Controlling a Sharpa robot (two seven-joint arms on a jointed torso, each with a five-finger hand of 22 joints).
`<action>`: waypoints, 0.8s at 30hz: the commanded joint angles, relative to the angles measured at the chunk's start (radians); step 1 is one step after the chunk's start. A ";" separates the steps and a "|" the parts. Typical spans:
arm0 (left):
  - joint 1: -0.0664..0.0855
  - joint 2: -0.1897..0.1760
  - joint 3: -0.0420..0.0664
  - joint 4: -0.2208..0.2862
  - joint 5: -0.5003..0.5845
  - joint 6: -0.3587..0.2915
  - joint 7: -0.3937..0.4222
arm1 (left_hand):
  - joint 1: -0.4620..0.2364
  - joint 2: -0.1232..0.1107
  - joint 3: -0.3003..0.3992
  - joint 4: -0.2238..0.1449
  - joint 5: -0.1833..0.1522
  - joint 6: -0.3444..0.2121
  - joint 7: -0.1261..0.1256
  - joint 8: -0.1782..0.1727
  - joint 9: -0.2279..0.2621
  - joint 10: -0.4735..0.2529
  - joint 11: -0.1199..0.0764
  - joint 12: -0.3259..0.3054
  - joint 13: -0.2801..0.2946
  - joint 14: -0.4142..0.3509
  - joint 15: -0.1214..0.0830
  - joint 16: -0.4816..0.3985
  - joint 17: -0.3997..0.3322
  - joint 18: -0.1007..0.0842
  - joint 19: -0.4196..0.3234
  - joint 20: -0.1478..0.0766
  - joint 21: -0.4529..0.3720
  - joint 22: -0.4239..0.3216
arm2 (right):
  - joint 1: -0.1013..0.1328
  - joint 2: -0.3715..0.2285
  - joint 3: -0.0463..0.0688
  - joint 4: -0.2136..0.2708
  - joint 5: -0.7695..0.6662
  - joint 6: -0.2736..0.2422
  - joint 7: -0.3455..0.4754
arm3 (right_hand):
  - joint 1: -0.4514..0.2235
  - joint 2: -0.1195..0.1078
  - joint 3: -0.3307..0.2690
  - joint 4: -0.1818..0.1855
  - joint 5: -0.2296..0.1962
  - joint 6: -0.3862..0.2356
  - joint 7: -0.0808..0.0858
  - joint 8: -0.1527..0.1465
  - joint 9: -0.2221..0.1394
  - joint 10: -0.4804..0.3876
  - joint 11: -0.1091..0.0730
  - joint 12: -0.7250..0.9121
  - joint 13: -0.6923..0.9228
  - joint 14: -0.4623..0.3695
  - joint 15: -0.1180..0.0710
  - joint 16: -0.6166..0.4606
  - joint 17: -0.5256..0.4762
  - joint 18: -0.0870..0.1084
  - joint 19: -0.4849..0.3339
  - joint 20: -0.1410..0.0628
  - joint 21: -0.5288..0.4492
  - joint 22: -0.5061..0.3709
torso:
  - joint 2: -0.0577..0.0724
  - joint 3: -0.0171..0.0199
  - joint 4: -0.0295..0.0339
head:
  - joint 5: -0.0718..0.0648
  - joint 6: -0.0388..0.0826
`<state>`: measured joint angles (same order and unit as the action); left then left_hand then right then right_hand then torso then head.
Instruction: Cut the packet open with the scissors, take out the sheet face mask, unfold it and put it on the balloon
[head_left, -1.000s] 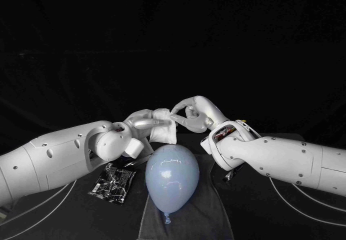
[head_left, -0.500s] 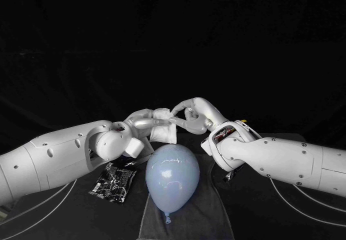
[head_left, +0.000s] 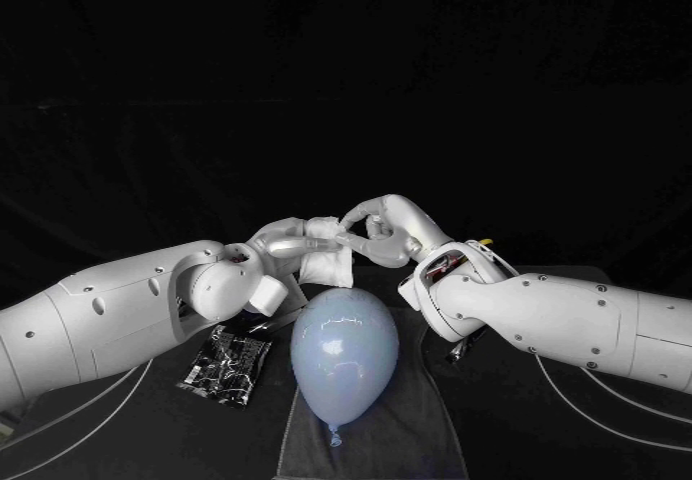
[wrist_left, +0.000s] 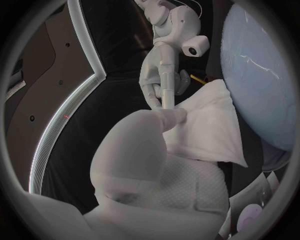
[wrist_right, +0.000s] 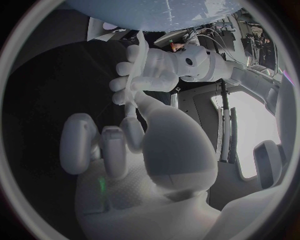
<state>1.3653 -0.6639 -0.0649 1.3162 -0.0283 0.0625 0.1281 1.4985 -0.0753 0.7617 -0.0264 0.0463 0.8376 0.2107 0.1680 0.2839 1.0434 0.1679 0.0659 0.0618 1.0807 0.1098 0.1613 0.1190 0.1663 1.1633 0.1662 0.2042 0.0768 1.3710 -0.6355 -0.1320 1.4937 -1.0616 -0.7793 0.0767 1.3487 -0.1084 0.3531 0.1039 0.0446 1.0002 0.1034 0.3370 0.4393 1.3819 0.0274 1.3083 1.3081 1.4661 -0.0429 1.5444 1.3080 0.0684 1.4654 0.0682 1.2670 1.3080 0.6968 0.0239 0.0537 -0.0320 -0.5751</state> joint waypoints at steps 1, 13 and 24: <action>0.001 0.001 0.001 0.003 0.007 0.025 0.003 | -0.007 -0.004 0.000 -0.006 0.002 0.001 0.005 0.002 0.002 -0.007 0.000 -0.005 -0.001 0.003 -0.005 -0.006 0.001 0.013 0.006 0.000 0.004 -0.001 | 0.000 0.003 0.001 -0.002 -0.013 -0.013 -0.011 | 0.007 0.019 0.010 -0.002 0.004 0.010 -0.010 0.010 0.004 0.011 -0.008 0.011 0.058 0.095 0.000 0.011 0.230 -0.012 0.005 -0.003 0.011 0.188 | -0.001 -0.0005 0.0003 | 0.001 -0.001; 0.001 0.000 0.001 0.002 0.006 0.023 0.003 | -0.006 -0.005 0.000 -0.010 0.002 0.001 0.005 0.002 0.002 -0.007 0.000 -0.005 -0.001 0.003 -0.005 -0.007 0.001 0.013 0.005 -0.001 0.003 -0.002 | -0.002 0.000 0.001 0.006 -0.032 -0.024 -0.010 | 0.044 0.047 0.053 -0.033 0.004 0.035 -0.042 0.059 0.027 0.087 -0.036 0.105 0.134 0.104 -0.024 0.025 0.260 -0.025 0.031 -0.024 0.082 0.206 | -0.001 0.0003 -0.0009 | 0.003 -0.001; 0.001 -0.001 0.001 0.003 0.004 0.038 0.013 | -0.062 -0.068 -0.058 -0.023 0.002 -0.016 0.022 -0.007 -0.004 -0.035 0.017 -0.007 -0.002 -0.044 0.020 -0.040 -0.008 -0.012 -0.060 0.011 -0.031 -0.013 | -0.003 -0.005 0.001 0.010 -0.040 -0.053 -0.002 | 0.044 0.048 0.066 -0.040 0.004 0.034 -0.042 0.071 0.033 0.096 -0.038 0.113 0.141 0.105 -0.027 0.026 0.263 -0.029 0.038 -0.029 0.101 0.211 | 0.000 0.0006 -0.0011 | 0.002 0.000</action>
<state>1.3654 -0.6656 -0.0650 1.3161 -0.0282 0.0681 0.1257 1.4392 -0.1345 0.7095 -0.0500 0.0464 0.8275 0.2125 0.1643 0.2819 1.0146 0.1858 0.0610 0.0610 1.0457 0.1300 0.1256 0.1125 0.1685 1.1131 0.1751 0.1785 0.0644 1.3681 -0.6403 -0.1320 1.5034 -1.0829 -0.8098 0.0697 1.3871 -0.0628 0.4134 0.0659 0.0464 1.0340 0.0661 0.4053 0.4713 1.4518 0.0024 1.4165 1.3077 1.4666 -0.0611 1.5673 1.3073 0.0527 1.4660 0.0464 1.3622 1.3073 0.6961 0.0243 0.0526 -0.0285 -0.5753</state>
